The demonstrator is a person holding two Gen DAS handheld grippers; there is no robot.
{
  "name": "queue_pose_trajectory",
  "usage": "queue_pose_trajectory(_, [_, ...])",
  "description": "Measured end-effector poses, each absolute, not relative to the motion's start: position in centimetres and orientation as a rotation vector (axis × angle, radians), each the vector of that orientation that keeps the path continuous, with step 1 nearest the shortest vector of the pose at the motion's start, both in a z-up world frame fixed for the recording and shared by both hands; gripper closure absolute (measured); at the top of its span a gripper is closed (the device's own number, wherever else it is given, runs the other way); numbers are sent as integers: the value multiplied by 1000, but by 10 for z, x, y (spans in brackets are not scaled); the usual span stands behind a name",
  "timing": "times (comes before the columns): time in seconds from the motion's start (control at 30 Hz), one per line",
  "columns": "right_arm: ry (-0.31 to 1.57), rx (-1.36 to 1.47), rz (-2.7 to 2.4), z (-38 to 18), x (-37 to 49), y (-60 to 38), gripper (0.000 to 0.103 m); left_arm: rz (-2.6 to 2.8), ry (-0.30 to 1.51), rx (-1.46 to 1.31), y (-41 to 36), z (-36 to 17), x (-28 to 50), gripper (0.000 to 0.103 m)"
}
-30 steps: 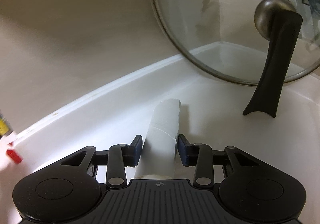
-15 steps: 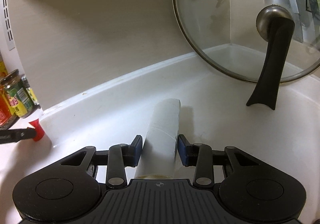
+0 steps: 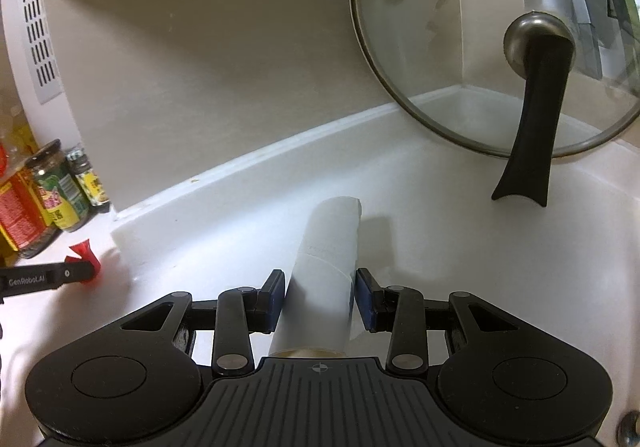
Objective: Collect trash
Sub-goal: 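Grasp the red cup with left tool while right tool grasps the paper towel roll, then carry the red cup and paper roll down over the wastebasket with both tools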
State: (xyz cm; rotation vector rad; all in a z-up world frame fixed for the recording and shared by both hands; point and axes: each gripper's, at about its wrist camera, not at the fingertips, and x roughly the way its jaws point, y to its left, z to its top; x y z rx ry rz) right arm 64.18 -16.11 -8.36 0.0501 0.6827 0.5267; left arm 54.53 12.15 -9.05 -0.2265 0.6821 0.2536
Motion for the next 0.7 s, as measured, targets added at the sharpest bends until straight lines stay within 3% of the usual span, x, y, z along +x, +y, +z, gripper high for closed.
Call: queue_pose_trajectory(0.7, [717, 78, 663, -56, 510, -215, 65, 253, 672, -278, 32, -50, 392, 76])
